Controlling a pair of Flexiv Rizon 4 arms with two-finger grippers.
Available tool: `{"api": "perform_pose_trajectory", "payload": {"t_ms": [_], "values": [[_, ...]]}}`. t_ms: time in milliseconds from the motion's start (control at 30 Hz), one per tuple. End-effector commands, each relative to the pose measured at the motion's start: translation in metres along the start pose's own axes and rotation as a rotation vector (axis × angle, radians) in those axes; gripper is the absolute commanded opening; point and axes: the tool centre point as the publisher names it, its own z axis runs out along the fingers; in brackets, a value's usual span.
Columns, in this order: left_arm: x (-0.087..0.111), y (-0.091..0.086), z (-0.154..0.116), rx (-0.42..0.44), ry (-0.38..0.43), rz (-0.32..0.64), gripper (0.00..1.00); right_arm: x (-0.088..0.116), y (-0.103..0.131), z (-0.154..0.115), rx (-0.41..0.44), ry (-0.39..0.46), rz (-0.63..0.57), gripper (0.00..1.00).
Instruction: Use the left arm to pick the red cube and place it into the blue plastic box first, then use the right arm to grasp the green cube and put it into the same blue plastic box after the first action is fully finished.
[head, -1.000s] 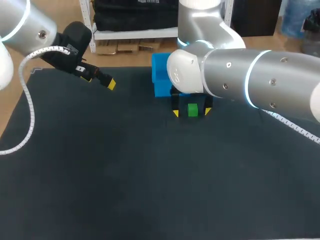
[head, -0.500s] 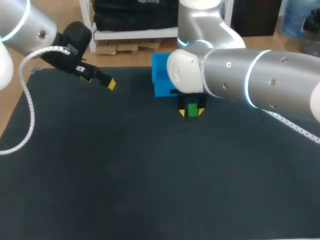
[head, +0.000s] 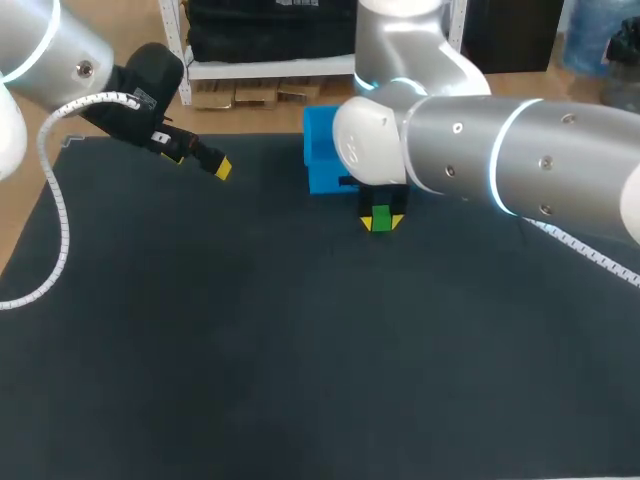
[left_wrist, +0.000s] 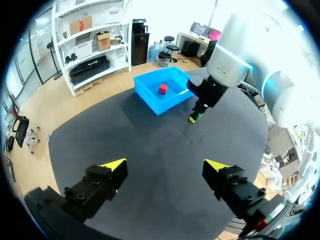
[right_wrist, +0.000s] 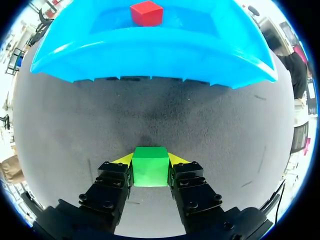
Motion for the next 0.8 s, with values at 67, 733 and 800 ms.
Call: {"api": "perform_pose_trajectory", "payload": {"t_ms": [67, 733, 800], "values": [[0.001, 0.000, 0.000, 0.001, -0.003, 0.000, 1.00, 0.005, 0.003, -0.014, 0.004, 0.001, -0.001, 0.00], [0.001, 0.000, 0.000, 0.001, -0.003, 0.000, 1.00, 0.013, 0.002, -0.053, -0.004, -0.001, 0.004, 0.00], [0.001, 0.000, 0.000, 0.001, -0.003, 0.000, 1.00, 0.013, 0.001, -0.058, -0.004, -0.005, 0.003, 0.00]]}}
